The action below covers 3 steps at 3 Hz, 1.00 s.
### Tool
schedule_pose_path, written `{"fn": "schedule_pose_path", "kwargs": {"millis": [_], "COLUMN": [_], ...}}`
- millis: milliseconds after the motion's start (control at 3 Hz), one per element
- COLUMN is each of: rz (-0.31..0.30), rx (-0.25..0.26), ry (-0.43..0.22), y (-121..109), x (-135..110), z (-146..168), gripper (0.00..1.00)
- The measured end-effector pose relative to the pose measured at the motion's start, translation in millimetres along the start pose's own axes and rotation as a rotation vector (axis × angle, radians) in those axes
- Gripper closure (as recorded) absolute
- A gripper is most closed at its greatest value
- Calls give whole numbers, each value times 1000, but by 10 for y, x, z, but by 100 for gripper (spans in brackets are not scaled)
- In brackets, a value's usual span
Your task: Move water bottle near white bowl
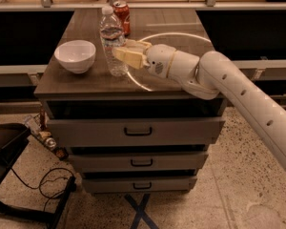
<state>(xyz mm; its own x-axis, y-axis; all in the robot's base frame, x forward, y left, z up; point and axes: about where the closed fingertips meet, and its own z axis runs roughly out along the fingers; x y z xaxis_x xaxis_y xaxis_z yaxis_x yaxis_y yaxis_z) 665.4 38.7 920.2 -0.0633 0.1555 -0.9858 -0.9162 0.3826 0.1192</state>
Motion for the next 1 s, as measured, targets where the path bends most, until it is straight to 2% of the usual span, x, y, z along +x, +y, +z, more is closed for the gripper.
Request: {"fn": "schedule_pose_path", "kwargs": {"millis": [667, 1000], "rz": [46, 83], "rx": [8, 38], "ry": [15, 16], "y": [17, -51], "x": [192, 281], "z": [31, -11], "gripper": [100, 100]}}
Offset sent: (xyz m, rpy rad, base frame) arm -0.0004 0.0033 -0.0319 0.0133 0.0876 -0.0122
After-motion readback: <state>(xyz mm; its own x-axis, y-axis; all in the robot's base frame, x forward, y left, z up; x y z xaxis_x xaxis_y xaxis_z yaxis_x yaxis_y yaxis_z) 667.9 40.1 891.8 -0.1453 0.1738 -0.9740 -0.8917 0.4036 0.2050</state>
